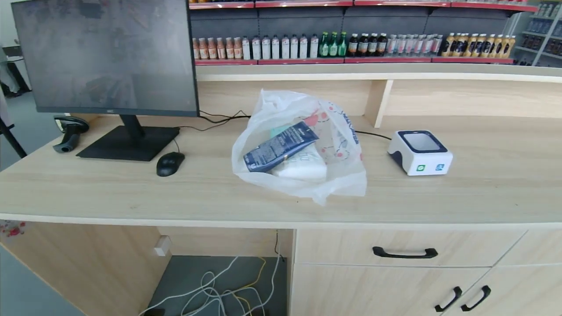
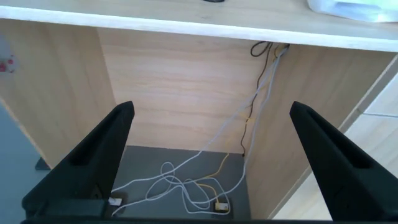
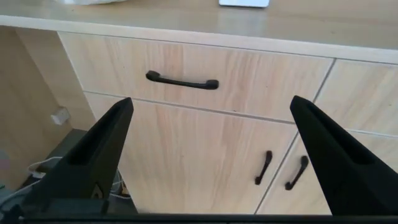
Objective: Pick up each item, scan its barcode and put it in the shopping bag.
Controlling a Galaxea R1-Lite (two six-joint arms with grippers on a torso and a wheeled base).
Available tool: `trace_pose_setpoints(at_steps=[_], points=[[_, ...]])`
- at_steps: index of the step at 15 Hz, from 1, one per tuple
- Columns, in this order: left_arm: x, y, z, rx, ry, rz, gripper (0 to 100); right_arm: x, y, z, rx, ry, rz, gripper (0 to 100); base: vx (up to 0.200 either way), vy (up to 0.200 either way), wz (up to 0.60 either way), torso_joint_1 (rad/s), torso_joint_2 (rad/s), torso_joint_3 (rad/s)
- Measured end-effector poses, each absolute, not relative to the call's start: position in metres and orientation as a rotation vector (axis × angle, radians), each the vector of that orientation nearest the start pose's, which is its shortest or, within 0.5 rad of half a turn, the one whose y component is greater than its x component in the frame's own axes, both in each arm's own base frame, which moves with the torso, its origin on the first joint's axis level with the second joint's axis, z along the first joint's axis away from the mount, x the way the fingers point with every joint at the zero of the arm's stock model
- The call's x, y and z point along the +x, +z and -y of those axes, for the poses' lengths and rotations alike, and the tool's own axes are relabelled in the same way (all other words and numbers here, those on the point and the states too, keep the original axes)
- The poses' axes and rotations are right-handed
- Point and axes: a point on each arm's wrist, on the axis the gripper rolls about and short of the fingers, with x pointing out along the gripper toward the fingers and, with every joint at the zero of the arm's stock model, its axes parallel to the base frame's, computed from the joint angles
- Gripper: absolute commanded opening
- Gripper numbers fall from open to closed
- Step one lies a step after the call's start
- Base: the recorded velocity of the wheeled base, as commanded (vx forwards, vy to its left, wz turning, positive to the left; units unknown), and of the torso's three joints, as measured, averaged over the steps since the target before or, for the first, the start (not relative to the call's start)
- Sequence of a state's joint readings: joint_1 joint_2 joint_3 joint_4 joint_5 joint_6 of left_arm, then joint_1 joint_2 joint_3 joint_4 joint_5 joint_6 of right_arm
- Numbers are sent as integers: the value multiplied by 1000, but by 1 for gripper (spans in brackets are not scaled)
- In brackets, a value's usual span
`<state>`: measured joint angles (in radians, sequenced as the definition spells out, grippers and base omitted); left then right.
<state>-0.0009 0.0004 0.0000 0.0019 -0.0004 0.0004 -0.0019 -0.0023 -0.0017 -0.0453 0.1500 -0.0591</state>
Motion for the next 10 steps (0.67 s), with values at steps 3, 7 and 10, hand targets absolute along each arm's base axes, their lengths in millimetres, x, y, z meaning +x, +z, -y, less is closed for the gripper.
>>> trace_pose_setpoints(at_steps=[3,7,10], points=[[-23,75,0,0,-2,-1,100,-23,80,-3,-81,147,53,100,0,-200,0,5,7,1],[-23,75,0,0,-3,-2,100,-23,80,-3,-81,147,54,100,0,-200,0,5,2,2],[-23,75,0,0,-2,-2,100,-23,80,-3,-82,146,54,100,0,-200,0,1,2,-1]])
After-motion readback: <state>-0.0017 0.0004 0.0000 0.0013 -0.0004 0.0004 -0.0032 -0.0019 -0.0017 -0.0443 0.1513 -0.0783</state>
